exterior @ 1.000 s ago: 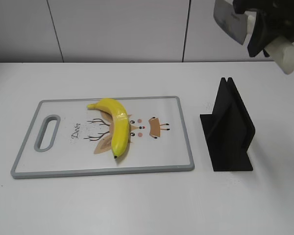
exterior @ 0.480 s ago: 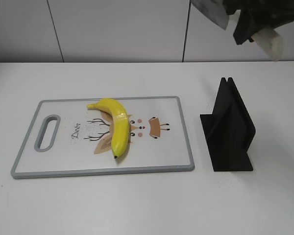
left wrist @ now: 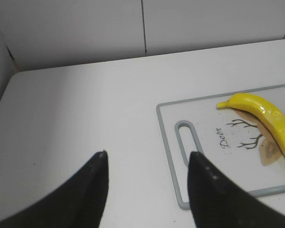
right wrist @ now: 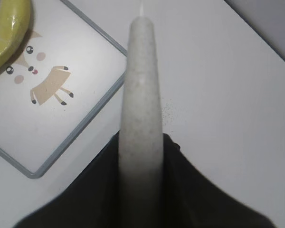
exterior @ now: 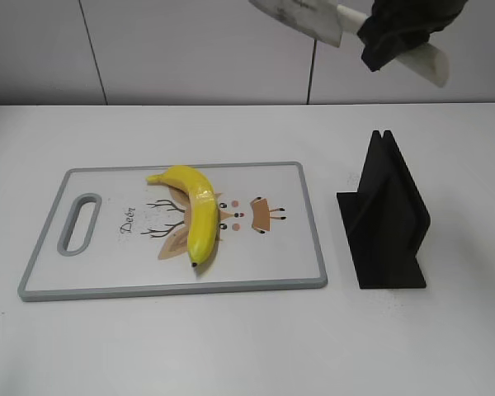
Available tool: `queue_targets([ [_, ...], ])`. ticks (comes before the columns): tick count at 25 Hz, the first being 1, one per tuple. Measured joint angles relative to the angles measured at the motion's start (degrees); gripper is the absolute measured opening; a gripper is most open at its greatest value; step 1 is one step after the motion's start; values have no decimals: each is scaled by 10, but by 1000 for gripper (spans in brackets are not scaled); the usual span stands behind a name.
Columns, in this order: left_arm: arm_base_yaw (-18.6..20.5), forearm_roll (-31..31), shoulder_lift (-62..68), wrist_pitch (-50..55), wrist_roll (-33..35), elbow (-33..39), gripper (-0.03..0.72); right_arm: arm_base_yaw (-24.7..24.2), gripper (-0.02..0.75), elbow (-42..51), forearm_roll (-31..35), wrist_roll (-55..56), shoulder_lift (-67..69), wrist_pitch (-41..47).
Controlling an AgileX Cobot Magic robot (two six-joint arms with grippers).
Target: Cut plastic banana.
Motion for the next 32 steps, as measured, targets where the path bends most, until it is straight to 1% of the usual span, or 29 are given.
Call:
queue_targets([
  [1,0,-2,28,-7,17,-15,499,0,165,-4,6,-23,7,-1],
  [4,0,-17,104,-18,72,-66,510,0,165,-19,45,-137,26,1],
  [9,0,-67,228,-16,180,-163,551,0,165,-43,135,-300,55,8],
  [11,0,-107,274,-3,250,-202,555,0,165,-55,156,-362,72,16],
  [13,0,-170,320,22,332,-241,559,0,165,-68,162,-411,89,31],
  [17,0,-299,408,102,522,-292,561,0,165,-94,163,-503,127,67],
  [19,-8,-343,449,128,597,-307,561,0,165,-108,166,-539,144,82],
  [20,-18,-353,465,131,617,-316,561,0,165,-117,167,-554,151,90],
  [22,-49,-347,502,130,640,-334,561,0,165,-133,174,-569,166,104],
  [24,-89,-312,535,130,649,-356,561,0,165,-147,181,-580,181,111],
  [27,-133,-262,587,122,650,-381,561,0,165,-155,191,-591,192,114],
  [29,-146,-246,618,113,650,-391,561,0,165,-155,193,-597,193,119],
  [32,-151,-238,663,111,649,-405,561,0,165,-155,195,-600,193,123],
])
